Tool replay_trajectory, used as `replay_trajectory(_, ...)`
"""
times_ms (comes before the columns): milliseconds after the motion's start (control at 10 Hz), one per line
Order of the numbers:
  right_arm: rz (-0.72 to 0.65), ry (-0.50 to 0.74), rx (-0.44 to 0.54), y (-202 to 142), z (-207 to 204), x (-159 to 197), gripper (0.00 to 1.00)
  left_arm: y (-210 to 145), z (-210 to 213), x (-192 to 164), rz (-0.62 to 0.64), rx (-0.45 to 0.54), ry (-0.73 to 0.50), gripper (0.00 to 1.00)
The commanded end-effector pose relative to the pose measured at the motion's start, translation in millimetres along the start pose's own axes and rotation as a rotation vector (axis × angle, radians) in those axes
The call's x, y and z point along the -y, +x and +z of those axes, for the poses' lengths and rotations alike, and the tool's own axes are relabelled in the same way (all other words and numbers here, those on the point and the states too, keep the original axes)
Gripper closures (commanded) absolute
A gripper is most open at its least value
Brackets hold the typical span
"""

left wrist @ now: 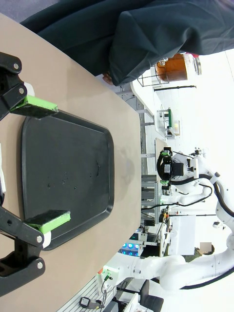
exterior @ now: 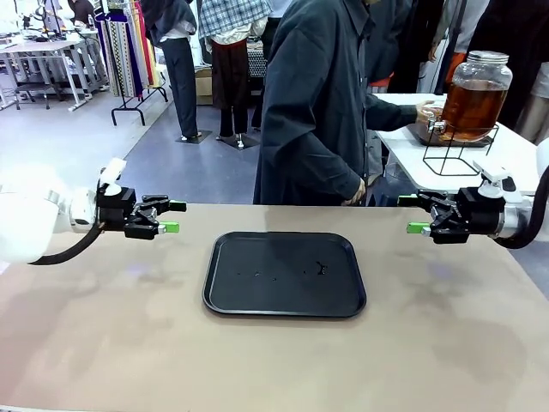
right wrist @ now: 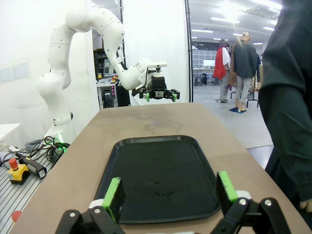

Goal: Pour the drink into the iced cup.
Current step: Open the gripper to release the iced cup you were holding.

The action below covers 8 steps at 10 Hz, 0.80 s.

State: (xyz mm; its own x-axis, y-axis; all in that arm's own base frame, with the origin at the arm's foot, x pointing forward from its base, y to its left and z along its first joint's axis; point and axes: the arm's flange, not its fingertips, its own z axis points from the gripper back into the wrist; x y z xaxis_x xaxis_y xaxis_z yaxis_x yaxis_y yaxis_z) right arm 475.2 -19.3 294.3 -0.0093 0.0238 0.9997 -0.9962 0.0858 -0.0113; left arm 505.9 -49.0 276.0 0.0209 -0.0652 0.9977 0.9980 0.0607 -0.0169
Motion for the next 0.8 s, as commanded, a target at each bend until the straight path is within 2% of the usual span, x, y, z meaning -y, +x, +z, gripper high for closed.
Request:
replay_trajectory(0, 0.008, 0.001, 0.0, 4.0, -1.9, -0.3, 0.0, 1.7, 0.4, 1.4, -0.002, 0.0, 0.002, 0.0)
replay_trajectory(700, 0.008, 0.001, 0.0, 4.0, -1.9, -0.3, 0.0, 1.7, 0.4, 1.4, -0.002, 0.0, 0.002, 0.0)
